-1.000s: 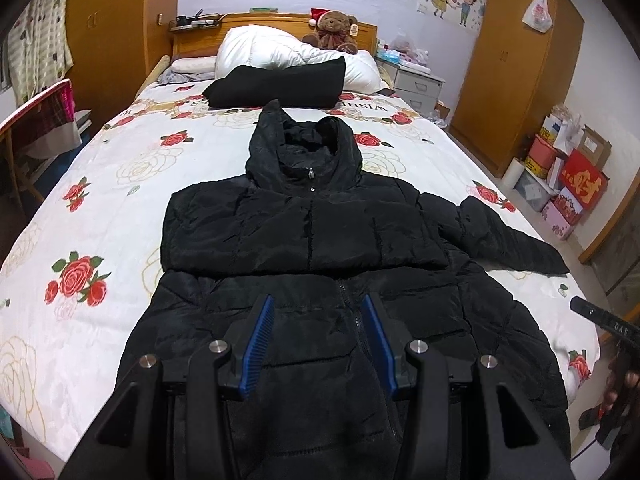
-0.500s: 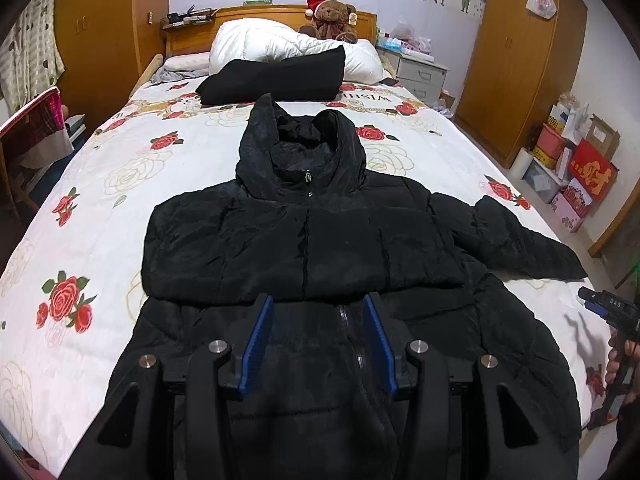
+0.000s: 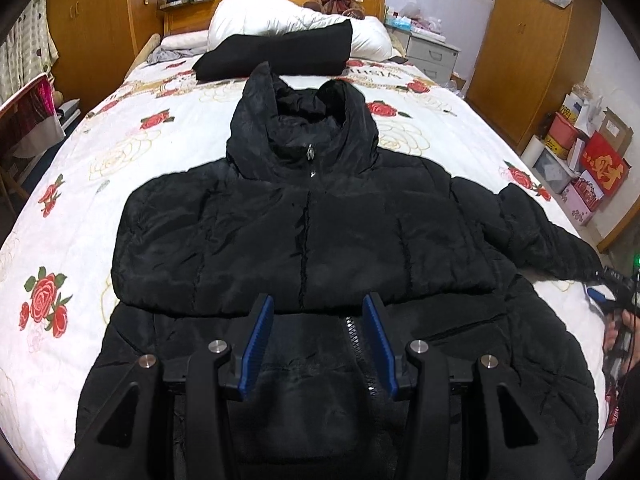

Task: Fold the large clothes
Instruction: 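Grasp the other jacket sleeve with the right tool and lift it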

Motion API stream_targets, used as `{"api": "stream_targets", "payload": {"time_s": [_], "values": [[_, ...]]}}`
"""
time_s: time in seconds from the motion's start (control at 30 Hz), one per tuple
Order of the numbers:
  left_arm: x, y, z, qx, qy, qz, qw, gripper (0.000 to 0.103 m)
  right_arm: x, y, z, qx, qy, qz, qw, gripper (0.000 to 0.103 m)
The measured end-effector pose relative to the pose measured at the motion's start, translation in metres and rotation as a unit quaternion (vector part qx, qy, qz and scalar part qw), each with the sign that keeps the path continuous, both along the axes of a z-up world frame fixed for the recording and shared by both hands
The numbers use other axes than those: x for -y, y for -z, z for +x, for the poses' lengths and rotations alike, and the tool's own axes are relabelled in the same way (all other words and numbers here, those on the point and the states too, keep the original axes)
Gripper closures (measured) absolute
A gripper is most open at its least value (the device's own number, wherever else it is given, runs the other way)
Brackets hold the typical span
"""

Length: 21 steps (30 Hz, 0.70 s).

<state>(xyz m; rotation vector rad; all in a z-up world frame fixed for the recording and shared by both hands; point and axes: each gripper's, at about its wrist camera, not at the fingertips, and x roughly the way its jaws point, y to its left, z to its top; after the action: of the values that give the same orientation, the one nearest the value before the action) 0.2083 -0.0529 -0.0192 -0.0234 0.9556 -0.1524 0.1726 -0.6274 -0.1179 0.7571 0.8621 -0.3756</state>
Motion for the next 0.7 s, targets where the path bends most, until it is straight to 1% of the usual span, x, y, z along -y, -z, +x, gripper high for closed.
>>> {"api": "stream_targets", "payload": {"time_s": [0.13,0.23,0.27,0.3,0.33,0.4,0.43,0.53,0.7], "values": [[-0.006,0.01,0.003,-0.012,-0.01,0.001,0.9999,0.054,0.009,0.005,0.014,0.008,0.019,-0.003,1.0,0.047],[-0.011,0.014,0.004,-0.015,-0.017,0.001,0.9997,0.054,0.014,0.005,0.024,0.002,0.027,-0.008,1.0,0.047],[-0.012,0.015,0.004,-0.015,-0.019,0.001,0.9997,0.054,0.015,0.004,0.027,-0.003,0.026,-0.014,1.0,0.049],[-0.014,0.015,0.005,-0.016,-0.02,0.001,0.9997,0.054,0.015,0.003,0.029,-0.008,0.026,-0.02,0.999,0.064],[-0.016,0.016,0.005,-0.017,-0.022,0.001,0.9996,0.054,0.016,0.002,0.03,-0.01,0.022,-0.018,1.0,0.083],[-0.019,0.015,0.004,-0.016,-0.027,0.0,0.9995,0.054,0.017,-0.004,0.03,-0.007,0.02,-0.014,1.0,0.092],[-0.021,0.014,0.003,-0.015,-0.029,0.0,0.9995,0.054,0.015,-0.011,0.028,-0.003,0.016,-0.021,1.0,0.093],[-0.027,0.01,0.0,-0.012,-0.034,-0.004,0.9993,0.054,0.005,-0.036,0.026,0.019,0.001,-0.034,0.999,0.094],[-0.033,-0.002,-0.009,-0.001,-0.038,-0.018,0.9991,0.054,-0.028,-0.108,0.018,0.084,-0.04,-0.061,0.994,0.094]]}}
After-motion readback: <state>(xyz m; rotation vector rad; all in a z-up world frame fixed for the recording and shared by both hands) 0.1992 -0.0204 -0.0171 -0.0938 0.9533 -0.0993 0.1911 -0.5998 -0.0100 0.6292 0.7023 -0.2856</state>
